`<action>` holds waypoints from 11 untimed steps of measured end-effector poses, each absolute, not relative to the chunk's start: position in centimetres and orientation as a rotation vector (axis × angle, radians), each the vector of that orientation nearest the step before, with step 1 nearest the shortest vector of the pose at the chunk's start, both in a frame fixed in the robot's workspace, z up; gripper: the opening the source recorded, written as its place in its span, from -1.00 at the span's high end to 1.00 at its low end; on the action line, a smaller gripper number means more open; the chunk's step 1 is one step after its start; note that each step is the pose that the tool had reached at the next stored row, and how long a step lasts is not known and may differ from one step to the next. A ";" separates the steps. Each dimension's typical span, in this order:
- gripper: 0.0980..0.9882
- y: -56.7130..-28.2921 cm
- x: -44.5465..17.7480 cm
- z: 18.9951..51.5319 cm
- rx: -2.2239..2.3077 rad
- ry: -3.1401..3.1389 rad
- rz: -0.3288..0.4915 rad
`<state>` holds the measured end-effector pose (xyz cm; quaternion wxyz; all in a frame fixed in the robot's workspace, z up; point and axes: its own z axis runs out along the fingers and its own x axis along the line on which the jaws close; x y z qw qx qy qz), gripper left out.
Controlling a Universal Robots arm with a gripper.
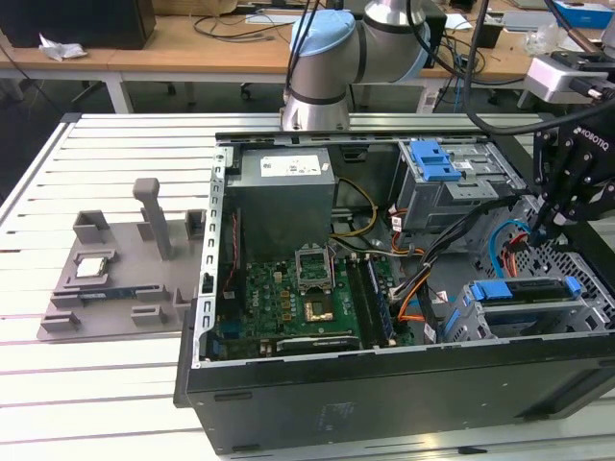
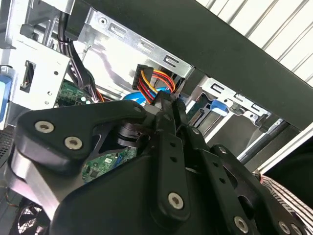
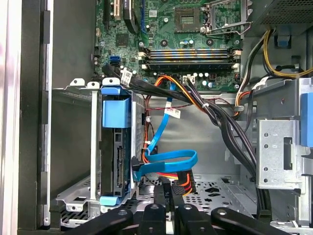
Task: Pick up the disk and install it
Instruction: 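Insert the first disk wire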
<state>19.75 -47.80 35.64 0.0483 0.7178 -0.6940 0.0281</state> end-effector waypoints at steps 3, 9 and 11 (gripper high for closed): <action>0.85 -47.8 19.8 35.6 2.188 -2.116 0.086; 0.85 -49.5 19.4 35.6 2.189 -2.116 0.086; 0.85 -50.4 19.3 35.6 2.190 -2.116 0.086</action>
